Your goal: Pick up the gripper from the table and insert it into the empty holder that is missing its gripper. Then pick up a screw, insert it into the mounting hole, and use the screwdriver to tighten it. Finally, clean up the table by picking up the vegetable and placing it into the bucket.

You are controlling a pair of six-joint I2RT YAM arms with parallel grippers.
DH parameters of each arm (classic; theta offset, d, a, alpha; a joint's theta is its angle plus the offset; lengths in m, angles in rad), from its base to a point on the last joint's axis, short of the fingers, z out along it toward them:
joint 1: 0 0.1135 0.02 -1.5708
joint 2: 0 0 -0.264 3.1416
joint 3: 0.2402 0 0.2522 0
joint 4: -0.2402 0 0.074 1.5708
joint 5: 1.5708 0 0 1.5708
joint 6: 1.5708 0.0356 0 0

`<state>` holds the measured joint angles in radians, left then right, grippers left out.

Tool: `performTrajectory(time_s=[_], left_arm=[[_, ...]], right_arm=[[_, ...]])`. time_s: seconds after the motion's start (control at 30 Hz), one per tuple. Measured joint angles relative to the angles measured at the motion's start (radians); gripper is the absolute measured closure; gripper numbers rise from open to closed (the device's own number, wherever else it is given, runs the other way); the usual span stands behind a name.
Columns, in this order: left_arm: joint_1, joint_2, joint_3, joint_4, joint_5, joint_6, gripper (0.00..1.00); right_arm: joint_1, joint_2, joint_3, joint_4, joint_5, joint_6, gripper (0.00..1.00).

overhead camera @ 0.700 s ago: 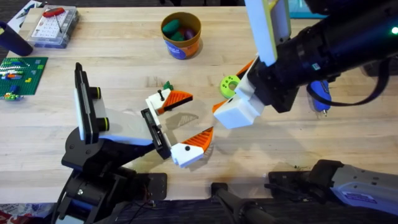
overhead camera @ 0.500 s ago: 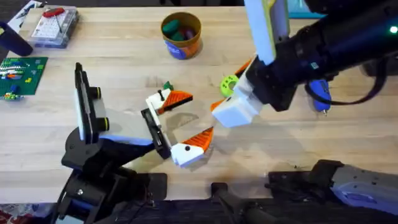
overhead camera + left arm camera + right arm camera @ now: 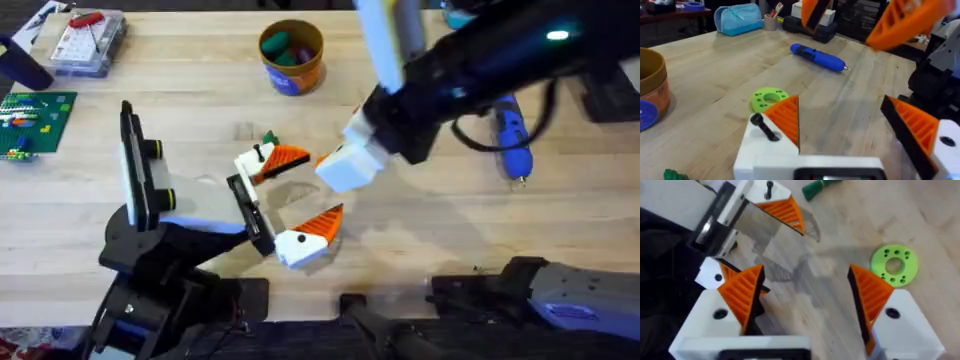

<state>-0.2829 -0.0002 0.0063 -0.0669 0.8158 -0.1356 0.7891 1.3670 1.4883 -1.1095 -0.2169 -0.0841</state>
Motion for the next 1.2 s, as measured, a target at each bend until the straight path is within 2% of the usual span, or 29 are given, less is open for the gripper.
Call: performTrajectory(time_s=[0.2,0.63,1.2], left_arm=[[0.000,0.000,0.000,0.000,0.000,0.000,0.005],[0.000,0.000,0.000,0.000,0.000,0.000,0.005],[0.000,0.000,0.000,0.000,0.000,0.000,0.005]], right_arm=[[0.000,0.145,0.088,-0.063,-0.013,-0.037,0.032],[-0.006,0.304,0.319,-0.109,-0.025,-0.071,0.032],[-0.002,0.374,0.357,-0.078,-0.111,-0.082,0.043]])
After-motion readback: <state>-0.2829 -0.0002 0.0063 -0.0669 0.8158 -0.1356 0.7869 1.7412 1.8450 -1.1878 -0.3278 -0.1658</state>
